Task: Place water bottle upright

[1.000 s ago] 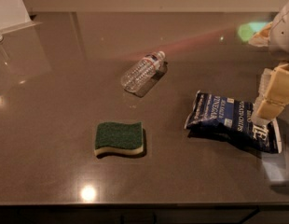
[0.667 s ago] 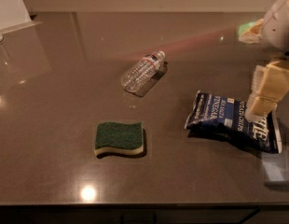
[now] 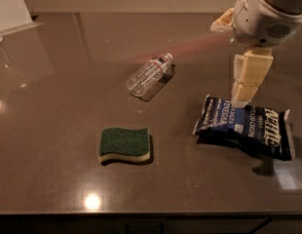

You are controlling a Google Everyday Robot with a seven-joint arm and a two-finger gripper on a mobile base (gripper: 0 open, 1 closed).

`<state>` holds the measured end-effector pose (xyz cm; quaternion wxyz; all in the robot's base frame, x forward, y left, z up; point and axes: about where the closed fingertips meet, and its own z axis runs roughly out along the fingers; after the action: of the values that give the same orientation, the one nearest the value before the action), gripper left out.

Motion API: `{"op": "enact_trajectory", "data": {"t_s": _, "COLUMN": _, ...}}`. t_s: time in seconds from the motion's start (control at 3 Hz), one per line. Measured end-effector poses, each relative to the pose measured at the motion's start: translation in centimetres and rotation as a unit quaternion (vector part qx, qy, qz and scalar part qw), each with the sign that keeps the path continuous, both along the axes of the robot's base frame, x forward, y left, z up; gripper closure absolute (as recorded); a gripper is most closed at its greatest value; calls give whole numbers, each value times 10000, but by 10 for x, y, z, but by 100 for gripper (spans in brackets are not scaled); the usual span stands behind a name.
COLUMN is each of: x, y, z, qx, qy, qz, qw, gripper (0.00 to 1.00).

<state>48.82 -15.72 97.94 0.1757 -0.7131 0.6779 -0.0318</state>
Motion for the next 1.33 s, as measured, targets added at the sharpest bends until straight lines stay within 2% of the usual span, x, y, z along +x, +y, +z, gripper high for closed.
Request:
{"op": "enact_trajectory", "data": {"t_s": 0.33, "x": 32, "y": 25, "z": -4, "qx": -211, "qy": -114, "qz": 630, "qw": 9977, "gripper": 0}}
{"op": "enact_trajectory", "data": {"t_s": 0.67, "x": 63, "y": 52, "z": -8, "qx": -492, "qy": -267, "qz": 1196, "qw": 9912, "gripper": 0}}
{"op": "enact_trajectory", "data": {"t_s": 1.0, "x": 102, "y": 86, "z": -17, "qx": -766, "qy": -325, "qz": 1948, "qw": 9773, "gripper": 0}}
{"op": "enact_trajectory", "data": {"t_s": 1.33, "x": 126, "y": 107, "z": -26, "qx": -843, "qy": -268, "qz": 2397, "qw": 9668, "gripper": 0}}
